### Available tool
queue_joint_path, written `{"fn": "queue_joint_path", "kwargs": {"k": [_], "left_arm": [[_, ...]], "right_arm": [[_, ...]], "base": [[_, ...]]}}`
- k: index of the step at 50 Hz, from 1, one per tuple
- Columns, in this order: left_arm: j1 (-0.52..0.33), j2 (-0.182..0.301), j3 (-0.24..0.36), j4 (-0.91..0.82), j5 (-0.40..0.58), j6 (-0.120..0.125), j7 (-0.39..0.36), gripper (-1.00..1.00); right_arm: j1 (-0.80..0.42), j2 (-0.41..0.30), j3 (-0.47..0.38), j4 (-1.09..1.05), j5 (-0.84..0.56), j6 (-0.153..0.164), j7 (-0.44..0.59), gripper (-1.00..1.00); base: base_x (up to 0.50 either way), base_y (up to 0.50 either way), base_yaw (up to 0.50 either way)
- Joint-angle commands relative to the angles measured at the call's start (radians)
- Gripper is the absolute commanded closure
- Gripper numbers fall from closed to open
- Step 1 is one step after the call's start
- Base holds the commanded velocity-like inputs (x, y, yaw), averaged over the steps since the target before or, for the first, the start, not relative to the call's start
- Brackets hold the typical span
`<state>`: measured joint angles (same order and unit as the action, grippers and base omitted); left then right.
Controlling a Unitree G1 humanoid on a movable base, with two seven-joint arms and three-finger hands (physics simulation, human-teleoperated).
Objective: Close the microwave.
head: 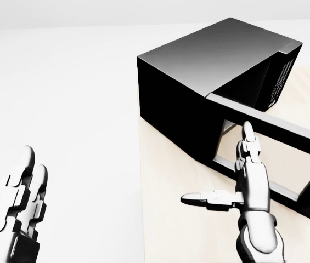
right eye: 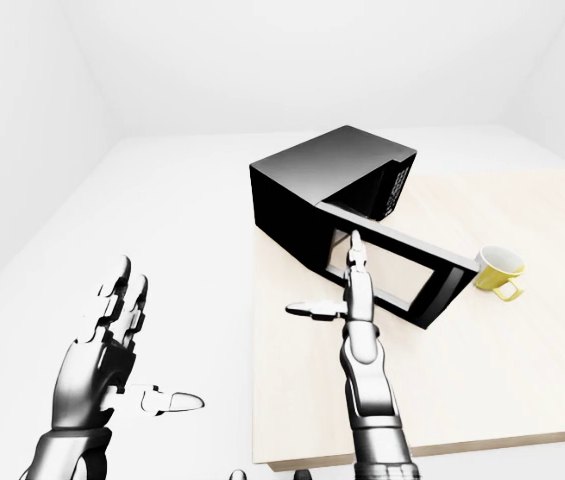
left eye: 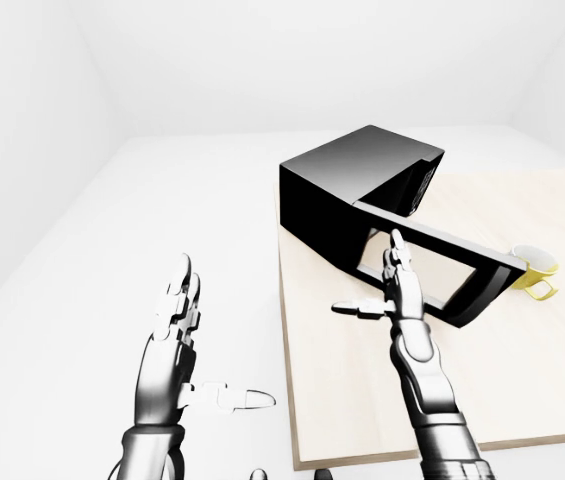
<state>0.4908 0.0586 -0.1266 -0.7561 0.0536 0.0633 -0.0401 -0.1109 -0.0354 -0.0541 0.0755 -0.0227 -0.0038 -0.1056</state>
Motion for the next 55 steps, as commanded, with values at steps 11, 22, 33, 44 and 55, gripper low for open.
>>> {"fn": "queue_joint_path", "kwargs": {"k": [11,22,33,44,55], "left_arm": [[0.002,0.003,-0.004,0.001,0.004,-0.002,0.002,-1.00],[0.002,0.003,-0.005,0.000,0.006,-0.002,0.002,-1.00],[-0.007,0.003,-0.011,0.011,0.018,0.001,0.009,-1.00],[-0.009,0.009,-0.021,0.015,0.021,0.003,0.016,-1.00],[-0.009,0.014,-0.031,0.023,0.026,-0.003,0.025,-1.00]], "right_arm": [[-0.337,-0.074,-0.066,0.454,0.095,-0.064,-0.031,-1.00],[-0.538,-0.116,-0.071,0.797,0.118,-0.083,-0.041,-1.00],[-0.698,-0.121,-0.065,1.029,0.111,-0.083,-0.047,-1.00],[-0.787,-0.099,-0.064,1.141,0.081,-0.083,-0.051,-1.00],[-0.788,-0.098,-0.066,1.122,0.068,-0.083,-0.043,-1.00]], "base": [[0.00,0.00,0.00],[0.00,0.00,0.00],[0.00,0.00,0.00],[0.01,0.00,0.00],[0.01,0.00,0.00]]}}
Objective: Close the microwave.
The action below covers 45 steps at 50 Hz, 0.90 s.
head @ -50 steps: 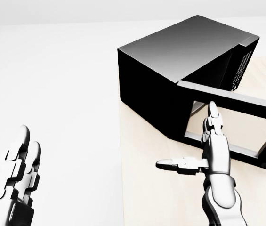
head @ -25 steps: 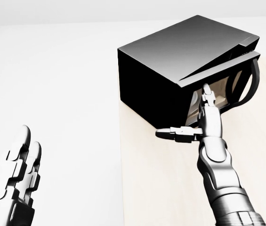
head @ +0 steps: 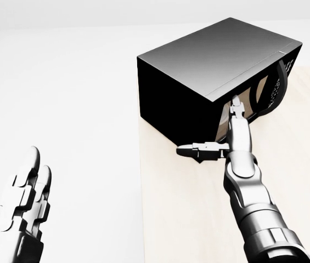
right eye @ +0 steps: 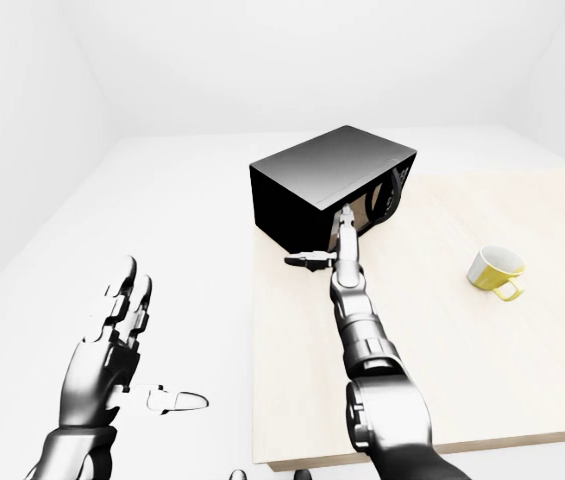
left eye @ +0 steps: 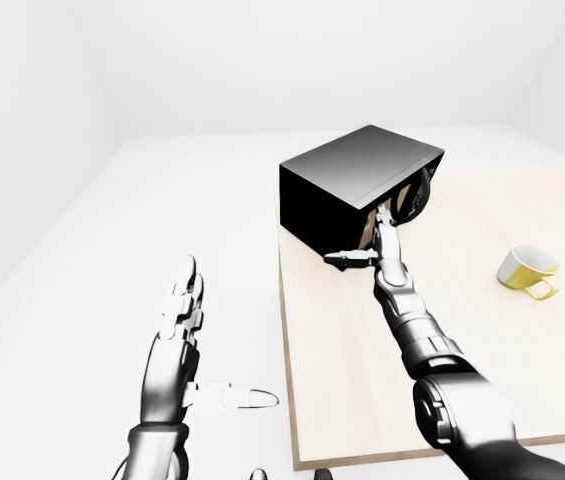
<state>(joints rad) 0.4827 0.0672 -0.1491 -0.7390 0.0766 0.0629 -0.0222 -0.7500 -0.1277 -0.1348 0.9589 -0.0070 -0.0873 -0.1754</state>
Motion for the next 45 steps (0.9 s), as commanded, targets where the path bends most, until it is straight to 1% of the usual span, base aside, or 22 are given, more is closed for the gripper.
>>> {"fn": "queue_joint_path", "kwargs": {"k": [1,7,10,13,14,15,16,18,19,20,23,26,27,28,29,32,35,38,39,41,43,45], "left_arm": [[0.001,0.006,-0.009,0.006,0.005,-0.004,0.009,-1.00],[0.000,0.007,-0.008,0.008,0.005,-0.005,0.010,-1.00],[-0.001,0.006,-0.005,0.006,0.003,-0.002,0.010,-1.00],[-0.005,0.004,-0.003,0.008,0.004,0.003,0.010,-1.00],[-0.007,0.004,-0.001,0.009,0.004,0.004,0.010,-1.00],[-0.008,0.003,0.000,0.008,0.004,0.006,0.010,-1.00],[-0.008,0.002,0.001,0.010,0.005,0.006,0.010,-1.00],[-0.007,0.001,0.001,0.009,0.008,0.005,0.010,-1.00],[-0.006,0.001,0.000,0.008,0.008,0.003,0.010,-1.00],[-0.007,0.001,0.000,0.009,0.008,0.003,0.010,-1.00],[-0.019,-0.002,0.006,0.019,0.007,0.011,0.010,-1.00],[-0.022,-0.005,0.012,0.020,0.009,0.013,0.009,-1.00],[-0.030,-0.008,0.018,0.028,0.014,0.018,0.013,-1.00],[-0.031,-0.009,0.018,0.028,0.014,0.018,0.012,-1.00],[-0.034,-0.011,0.023,0.031,0.008,0.020,0.008,-1.00],[-0.034,-0.015,0.021,0.032,0.015,0.019,0.007,-1.00],[-0.029,-0.015,0.020,0.030,0.015,0.015,0.009,-1.00],[-0.029,-0.015,0.020,0.030,0.015,0.016,0.009,-1.00],[-0.037,-0.016,0.015,0.043,0.021,0.017,0.012,-1.00],[-0.032,-0.013,0.014,0.035,0.020,0.015,0.012,-1.00],[-0.045,-0.015,0.022,0.043,0.013,0.024,0.010,-1.00],[-0.042,-0.016,0.021,0.041,0.014,0.024,0.009,-1.00]], "right_arm": [[-0.143,-0.008,0.015,0.230,0.054,0.000,0.028,-1.00],[-0.091,-0.019,0.018,0.169,0.066,0.000,0.041,-1.00],[-0.039,-0.021,0.028,0.096,0.062,0.000,0.036,-1.00],[0.063,-0.017,0.039,-0.080,0.059,0.000,0.040,-1.00],[0.137,-0.014,0.049,-0.227,0.049,0.000,0.035,-1.00],[0.187,-0.009,0.052,-0.332,0.043,0.033,0.035,-1.00],[0.236,-0.004,0.053,-0.435,0.037,0.081,0.036,-1.00],[0.295,0.006,0.052,-0.553,0.027,0.127,0.044,-1.00],[0.363,0.015,0.057,-0.672,0.018,0.160,0.050,-1.00],[0.390,0.022,0.057,-0.718,0.008,0.175,0.053,-1.00],[0.505,0.046,0.068,-0.872,-0.024,0.175,0.064,-1.00],[0.570,0.058,0.063,-0.941,-0.034,0.175,0.083,-1.00],[0.640,0.065,0.065,-1.032,-0.028,0.175,0.105,-1.00],[0.644,0.067,0.064,-1.038,-0.030,0.175,0.108,-1.00],[0.700,0.074,0.062,-1.125,-0.027,0.175,0.121,-1.00],[0.757,0.085,0.052,-1.195,-0.036,0.175,0.134,-1.00],[0.852,0.094,0.027,-1.261,-0.013,0.175,0.175,-1.00],[0.869,0.098,0.020,-1.263,-0.011,0.175,0.187,-1.00],[0.912,0.106,0.009,-1.384,0.016,0.175,0.204,-1.00],[0.916,0.112,0.017,-1.376,-0.001,0.175,0.217,-1.00],[0.907,0.117,0.021,-1.352,-0.013,0.175,0.214,-1.00],[0.910,0.119,0.024,-1.357,-0.017,0.175,0.215,-1.00]], "base": [[0.01,0.00,0.00],[0.01,0.00,0.00],[0.01,0.00,0.00],[0.01,0.00,0.00],[0.00,0.00,0.00],[0.00,0.00,0.00],[0.00,0.00,0.00],[0.00,0.00,0.00],[0.00,0.00,0.00],[0.00,0.00,0.00],[0.00,0.00,0.00],[0.00,0.00,0.00],[0.00,0.00,0.00],[0.00,0.00,0.00],[0.00,0.00,0.00],[0.00,0.00,0.00],[0.00,0.00,0.00],[0.00,0.00,0.00],[0.00,0.00,0.00],[0.00,0.00,0.00],[0.00,0.00,0.00],[0.00,0.00,0.00]]}}
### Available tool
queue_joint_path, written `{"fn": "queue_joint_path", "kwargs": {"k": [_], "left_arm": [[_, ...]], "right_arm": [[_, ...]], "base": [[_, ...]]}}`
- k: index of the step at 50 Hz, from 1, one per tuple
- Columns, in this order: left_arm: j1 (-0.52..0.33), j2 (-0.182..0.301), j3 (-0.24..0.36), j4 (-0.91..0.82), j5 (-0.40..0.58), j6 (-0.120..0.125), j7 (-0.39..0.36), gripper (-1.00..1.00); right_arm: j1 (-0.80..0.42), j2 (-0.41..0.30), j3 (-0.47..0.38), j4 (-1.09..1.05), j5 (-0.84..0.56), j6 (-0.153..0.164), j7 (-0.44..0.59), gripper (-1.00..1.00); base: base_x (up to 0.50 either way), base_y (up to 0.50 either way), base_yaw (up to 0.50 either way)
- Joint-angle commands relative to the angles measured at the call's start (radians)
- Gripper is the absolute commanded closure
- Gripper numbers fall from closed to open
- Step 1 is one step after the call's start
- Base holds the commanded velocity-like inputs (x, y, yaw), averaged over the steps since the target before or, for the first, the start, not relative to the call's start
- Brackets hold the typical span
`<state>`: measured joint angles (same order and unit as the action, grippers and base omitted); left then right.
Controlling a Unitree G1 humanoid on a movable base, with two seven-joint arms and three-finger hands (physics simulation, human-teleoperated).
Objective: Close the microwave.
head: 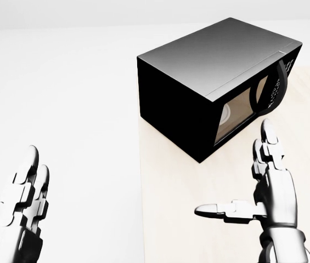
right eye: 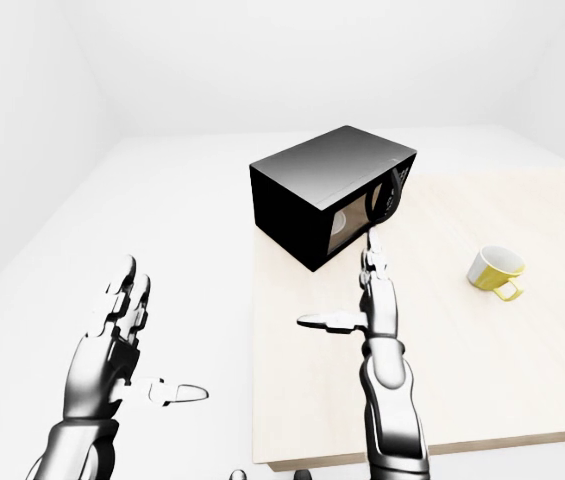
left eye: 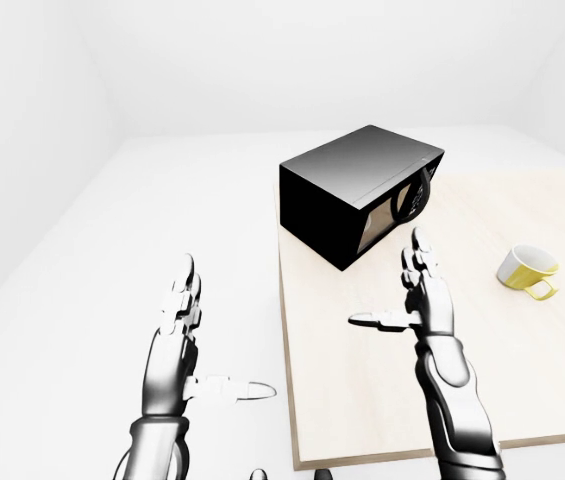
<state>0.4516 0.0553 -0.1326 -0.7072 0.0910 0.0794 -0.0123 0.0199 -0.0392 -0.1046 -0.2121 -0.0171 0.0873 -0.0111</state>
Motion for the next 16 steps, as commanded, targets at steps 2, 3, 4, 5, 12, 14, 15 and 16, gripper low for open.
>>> {"fn": "queue_joint_path", "kwargs": {"k": [2,3,4,5,12,14,15,16], "left_arm": [[-0.003,-0.003,0.005,0.001,-0.003,0.006,-0.003,-1.00],[-0.003,-0.003,0.006,0.000,-0.004,0.006,-0.003,-1.00],[-0.002,-0.004,0.007,-0.001,-0.004,0.006,-0.003,-1.00],[-0.002,-0.004,0.007,-0.001,-0.005,0.006,-0.003,-1.00],[0.003,0.000,-0.006,-0.002,0.002,0.002,0.001,-1.00],[0.003,0.001,-0.006,-0.002,0.001,0.003,0.002,-1.00],[0.003,0.001,-0.006,-0.002,0.001,0.003,0.002,-1.00],[0.003,0.001,-0.005,-0.002,0.000,0.002,0.002,-1.00]], "right_arm": [[0.149,0.033,-0.005,-0.206,-0.006,0.000,0.053,-1.00],[0.152,0.034,-0.004,-0.210,-0.006,0.000,0.054,-1.00],[0.153,0.035,-0.004,-0.211,-0.005,0.000,0.054,-1.00],[0.155,0.037,-0.001,-0.211,-0.007,0.000,0.054,-1.00],[0.169,0.041,0.018,-0.224,-0.018,0.000,0.055,-1.00],[0.171,0.041,0.020,-0.226,-0.018,0.000,0.056,-1.00],[0.171,0.041,0.020,-0.227,-0.018,0.000,0.056,-1.00],[0.171,0.040,0.021,-0.225,-0.018,0.000,0.057,-1.00]], "base": [[0.00,0.00,0.00],[0.00,0.00,0.00],[0.00,0.00,0.00],[0.00,0.00,0.00],[0.00,0.00,0.00],[0.00,0.00,0.00],[0.00,0.00,0.00],[0.00,0.00,0.00]]}}
